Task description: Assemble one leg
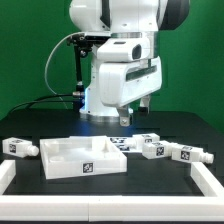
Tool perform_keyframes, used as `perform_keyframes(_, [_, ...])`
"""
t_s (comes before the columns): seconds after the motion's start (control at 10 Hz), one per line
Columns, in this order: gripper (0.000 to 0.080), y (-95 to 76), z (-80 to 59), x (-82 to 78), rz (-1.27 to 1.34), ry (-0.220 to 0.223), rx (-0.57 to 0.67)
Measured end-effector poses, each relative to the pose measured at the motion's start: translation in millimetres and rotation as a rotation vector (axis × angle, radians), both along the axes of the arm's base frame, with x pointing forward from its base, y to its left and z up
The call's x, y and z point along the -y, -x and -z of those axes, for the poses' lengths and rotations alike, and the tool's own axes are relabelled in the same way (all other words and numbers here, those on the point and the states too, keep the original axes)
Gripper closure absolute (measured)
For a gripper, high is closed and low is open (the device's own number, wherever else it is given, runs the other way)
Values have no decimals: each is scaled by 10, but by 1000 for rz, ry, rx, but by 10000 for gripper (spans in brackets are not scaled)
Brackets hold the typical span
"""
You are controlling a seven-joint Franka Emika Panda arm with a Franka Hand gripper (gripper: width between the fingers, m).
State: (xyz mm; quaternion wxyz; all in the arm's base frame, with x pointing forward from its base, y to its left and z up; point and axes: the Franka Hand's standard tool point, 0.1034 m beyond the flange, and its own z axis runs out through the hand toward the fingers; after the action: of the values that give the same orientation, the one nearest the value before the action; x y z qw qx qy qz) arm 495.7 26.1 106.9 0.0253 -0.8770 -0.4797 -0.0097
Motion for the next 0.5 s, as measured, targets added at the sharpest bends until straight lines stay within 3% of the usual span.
perform_keyframes(0.1, [150,-1,-13,43,22,-3,5])
perform_keyframes(0.3, [150,95,-111,561,178,-23,19])
perform_keyframes(0.4, [150,111,-125,861,168,-36,-20])
perform_keyframes(0.5, [150,90,-150,1050,43,-54,-54])
